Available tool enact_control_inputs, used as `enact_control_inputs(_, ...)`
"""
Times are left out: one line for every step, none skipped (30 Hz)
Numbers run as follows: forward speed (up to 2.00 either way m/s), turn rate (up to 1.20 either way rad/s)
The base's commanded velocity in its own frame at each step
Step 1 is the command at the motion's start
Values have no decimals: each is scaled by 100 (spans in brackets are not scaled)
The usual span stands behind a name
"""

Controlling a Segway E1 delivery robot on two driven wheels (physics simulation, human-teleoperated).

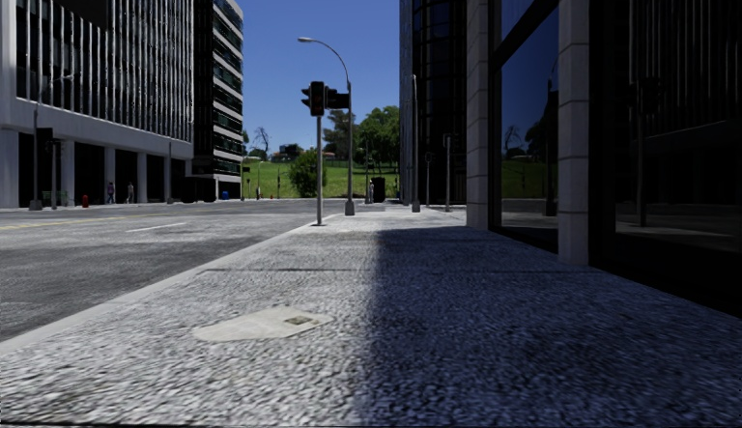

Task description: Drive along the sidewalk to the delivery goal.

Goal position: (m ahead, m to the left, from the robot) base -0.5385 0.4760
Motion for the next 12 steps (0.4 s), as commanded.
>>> enact_control_inputs(0, 0)
enact_control_inputs(0, 0)
enact_control_inputs(0, 0)
enact_control_inputs(0, 0)
enact_control_inputs(0, 0)
enact_control_inputs(0, 0)
enact_control_inputs(0, 0)
enact_control_inputs(0, 0)
enact_control_inputs(0, 0)
enact_control_inputs(0, 0)
enact_control_inputs(0, 0)
enact_control_inputs(0, 0)
